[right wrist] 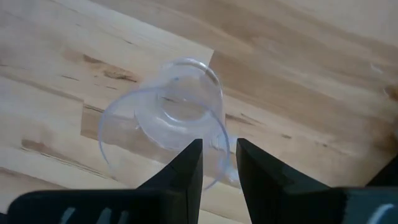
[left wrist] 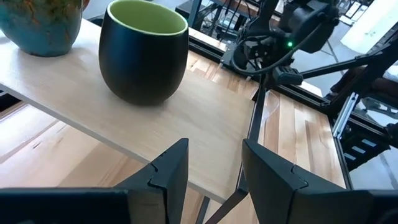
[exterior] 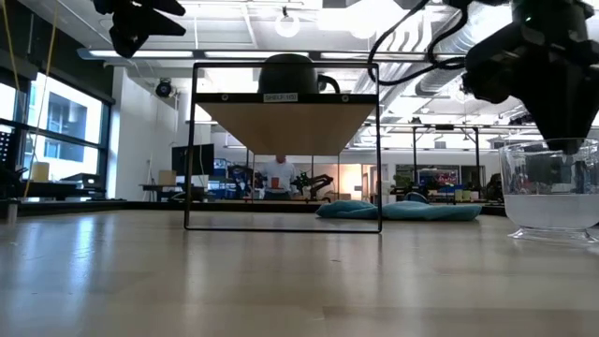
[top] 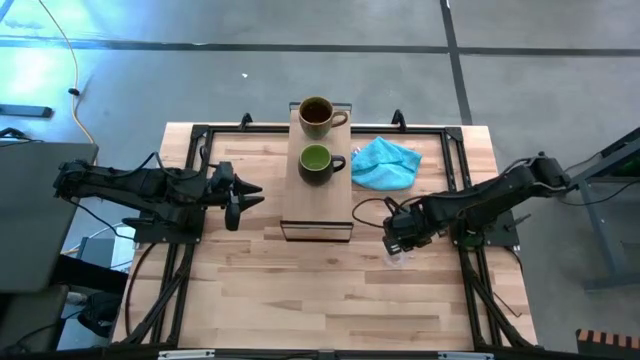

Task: Stack small to large cups/mugs on shelf
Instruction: Put the transparent mug on the shelf

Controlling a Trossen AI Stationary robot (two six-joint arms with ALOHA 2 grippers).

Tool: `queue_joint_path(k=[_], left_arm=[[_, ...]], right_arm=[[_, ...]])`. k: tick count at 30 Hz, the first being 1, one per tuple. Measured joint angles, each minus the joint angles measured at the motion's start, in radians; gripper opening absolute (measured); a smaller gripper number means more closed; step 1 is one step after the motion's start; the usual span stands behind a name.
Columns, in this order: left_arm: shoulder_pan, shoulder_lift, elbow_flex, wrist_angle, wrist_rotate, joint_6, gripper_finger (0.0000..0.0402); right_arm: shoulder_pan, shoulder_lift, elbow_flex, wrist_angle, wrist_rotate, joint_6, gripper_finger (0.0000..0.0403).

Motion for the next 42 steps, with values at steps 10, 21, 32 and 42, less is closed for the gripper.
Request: queue_joint_path(k=[10,21,32,42], left_arm=[[0.000,0.000,0.000,0.000,0.000,-0.001,0.0138],[0.000,0.000,0.000,0.001,0.000,-0.035,0.0138],[0.000,0.000,0.000,0.002,-0.016,-0.046,0.0138],[0.000,0.000,0.000,0.002,-0.021,-0.046,0.0138]], right_arm=[[0.054,0.000,0.000,-0.014,0.028,0.154,0.0089],[0.054,0.000,0.000,-0.004,0.066,0.206,0.0089],[0.053,0.001,0.000,-0.004,0.041,0.204,0.0089],[0.054,0.001,0.000,-0.004,0.067,0.234,0.0089]])
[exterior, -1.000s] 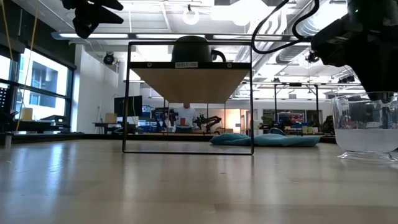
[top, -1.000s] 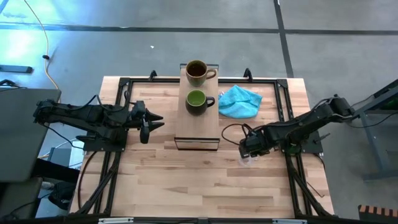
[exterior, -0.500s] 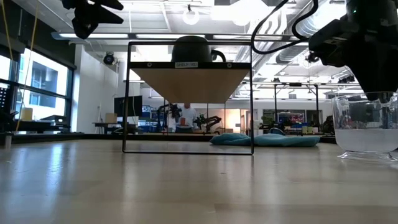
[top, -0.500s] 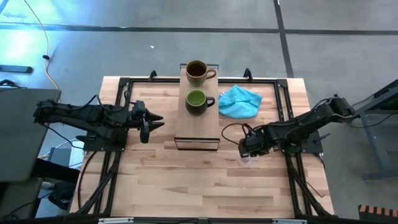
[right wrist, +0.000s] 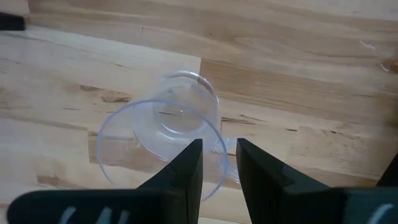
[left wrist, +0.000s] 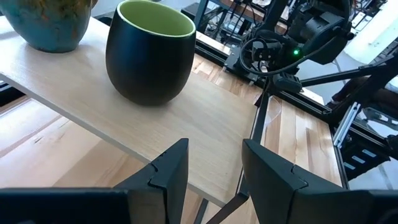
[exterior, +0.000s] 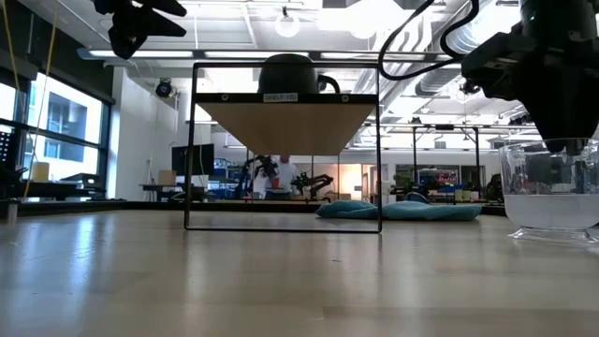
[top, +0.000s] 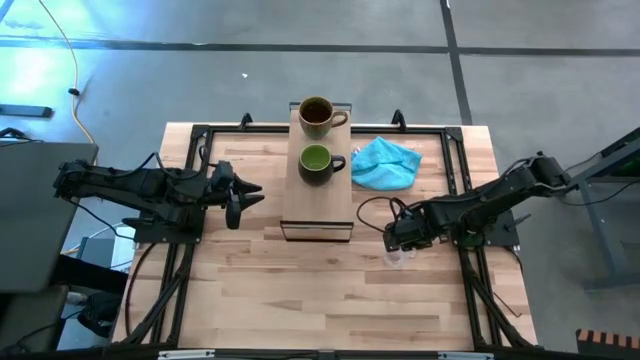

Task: Stack small to large cups/mugs on shelf
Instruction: Put the transparent mug on the shelf

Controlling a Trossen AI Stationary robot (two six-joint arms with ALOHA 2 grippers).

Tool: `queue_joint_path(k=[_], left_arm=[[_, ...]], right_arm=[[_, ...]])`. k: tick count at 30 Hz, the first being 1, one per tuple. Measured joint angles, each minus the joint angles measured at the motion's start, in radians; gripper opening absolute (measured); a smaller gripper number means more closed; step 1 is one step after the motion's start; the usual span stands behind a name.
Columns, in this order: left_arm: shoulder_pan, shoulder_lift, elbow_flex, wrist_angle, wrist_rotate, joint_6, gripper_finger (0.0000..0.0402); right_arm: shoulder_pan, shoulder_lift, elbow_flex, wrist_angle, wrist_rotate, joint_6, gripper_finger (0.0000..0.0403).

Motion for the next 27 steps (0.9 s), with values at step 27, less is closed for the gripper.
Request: queue_joint_path(k=[27], left_arm=[[0.000,0.000,0.000,0.000,0.001,-0.015,0.0138]], right_arm=[[0.000,0.001,0.000,-0.003,0.012,0.054,0.0089]])
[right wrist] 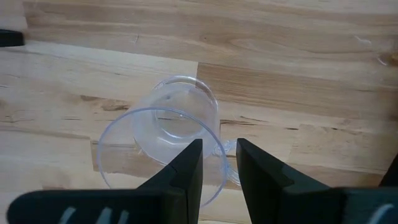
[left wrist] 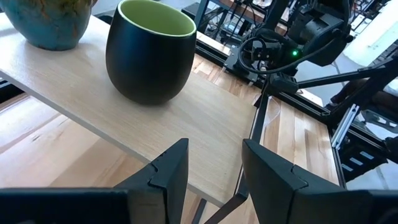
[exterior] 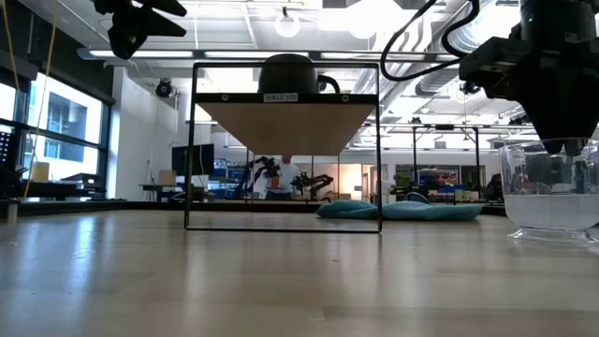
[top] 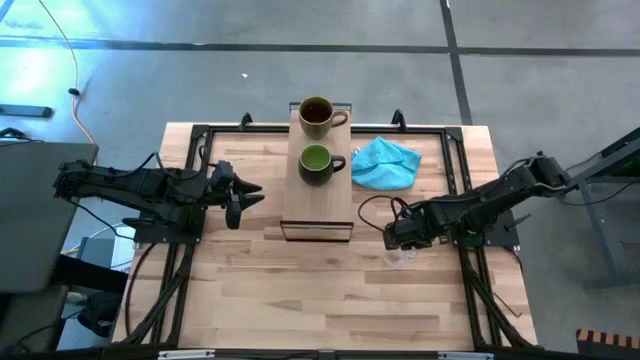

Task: Stack small to large cups/mugs on shelf
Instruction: Put the transparent mug on the shelf

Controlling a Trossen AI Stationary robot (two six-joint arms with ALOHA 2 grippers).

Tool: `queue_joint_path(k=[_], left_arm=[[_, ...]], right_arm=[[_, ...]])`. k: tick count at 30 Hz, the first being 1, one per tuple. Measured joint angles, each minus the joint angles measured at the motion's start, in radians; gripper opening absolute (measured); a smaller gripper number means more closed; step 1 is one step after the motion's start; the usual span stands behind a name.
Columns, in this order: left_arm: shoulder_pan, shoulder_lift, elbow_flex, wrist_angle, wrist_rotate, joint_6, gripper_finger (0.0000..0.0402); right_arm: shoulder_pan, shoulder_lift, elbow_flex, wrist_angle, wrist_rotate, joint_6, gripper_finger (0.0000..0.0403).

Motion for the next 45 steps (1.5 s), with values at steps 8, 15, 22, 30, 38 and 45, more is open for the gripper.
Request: queue_joint_path(k=[8,15,22,30,38,45], left_arm=[[0.000,0.000,0.000,0.000,0.000,-0.002,0.0138],[0.000,0.000,0.000,0.000,0.000,0.005,0.0138],[0.000,0.000,0.000,0.000,0.001,0.004,0.0138],[0.000,0.000,0.000,0.000,0.003,0.001,0.0138],[0.000,0.000,0.000,0.000,0.002,0.000,0.0138],[0.000,0.000,0.000,0.000,0.002,0.000,0.0138]], right_arm=[[0.027,0.004,0.000,-0.001,0.016,0.039,0.0089],[0.044,0.015,0.000,-0.006,0.026,0.076,0.0089],[0.045,0.037,-0.001,0.015,0.026,0.076,0.0086],[0.045,0.037,-0.001,0.007,0.026,0.068,0.0011],[0.045,0.037,-0.001,-0.017,0.013,0.029,0.0003],[0.037,0.034,-0.001,-0.020,-0.011,-0.041,0.0001]])
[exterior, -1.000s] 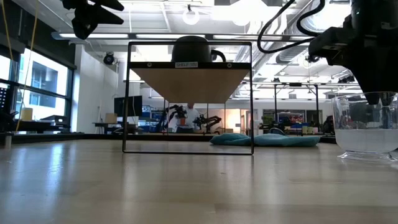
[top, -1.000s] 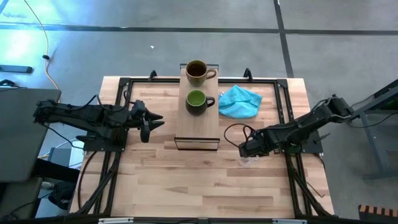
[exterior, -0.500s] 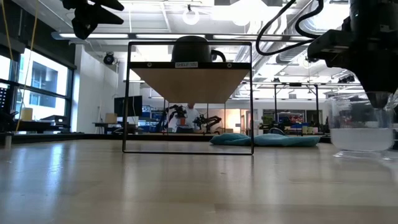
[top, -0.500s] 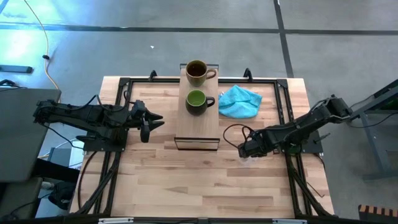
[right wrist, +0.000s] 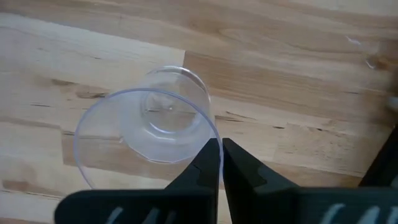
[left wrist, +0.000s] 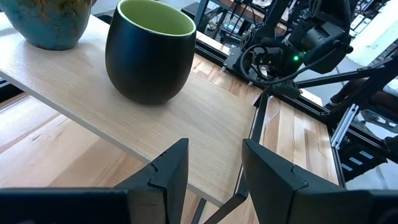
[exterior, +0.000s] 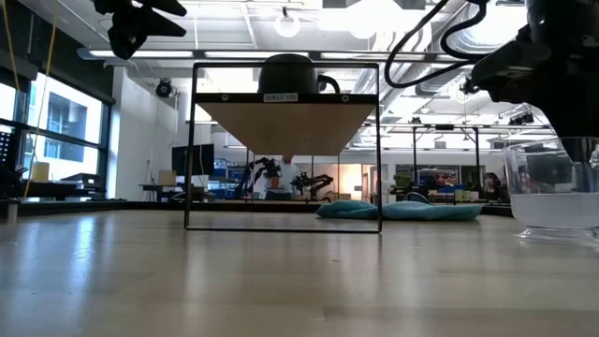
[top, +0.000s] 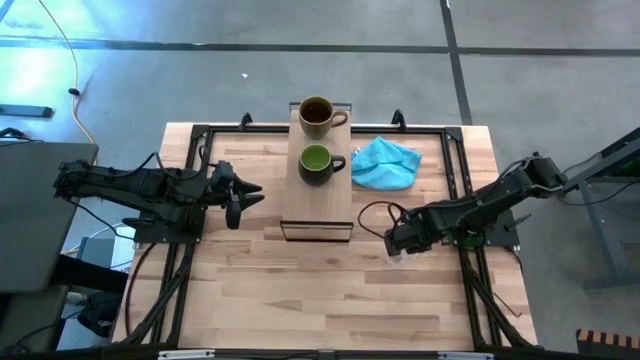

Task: Stack small to large cups/mugs on shelf
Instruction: Put the transparent mug on the shelf

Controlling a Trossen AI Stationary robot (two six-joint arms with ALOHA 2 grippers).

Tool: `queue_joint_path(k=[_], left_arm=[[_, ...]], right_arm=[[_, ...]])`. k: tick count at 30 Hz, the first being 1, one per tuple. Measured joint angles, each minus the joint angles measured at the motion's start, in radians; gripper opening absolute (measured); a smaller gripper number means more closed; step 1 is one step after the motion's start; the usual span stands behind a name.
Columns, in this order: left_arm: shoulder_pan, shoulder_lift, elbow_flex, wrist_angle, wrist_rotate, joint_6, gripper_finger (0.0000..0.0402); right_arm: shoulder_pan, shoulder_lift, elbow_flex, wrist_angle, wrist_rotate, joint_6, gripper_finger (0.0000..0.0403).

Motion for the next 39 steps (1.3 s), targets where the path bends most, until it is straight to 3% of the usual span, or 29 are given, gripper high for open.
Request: queue_joint_path(k=[13,39], left_arm=[[0.000,0.000,0.000,0.000,-0.016,0.000,0.0138],[0.000,0.000,0.000,-0.018,-0.019,0.005,0.0138]], right_arm=[[-0.021,-0.008,0.071,-0.061,-0.017,-0.070,0.0000],[-0.190,-0.008,0.545,-0.447,0.030,-0.272,0.0000]])
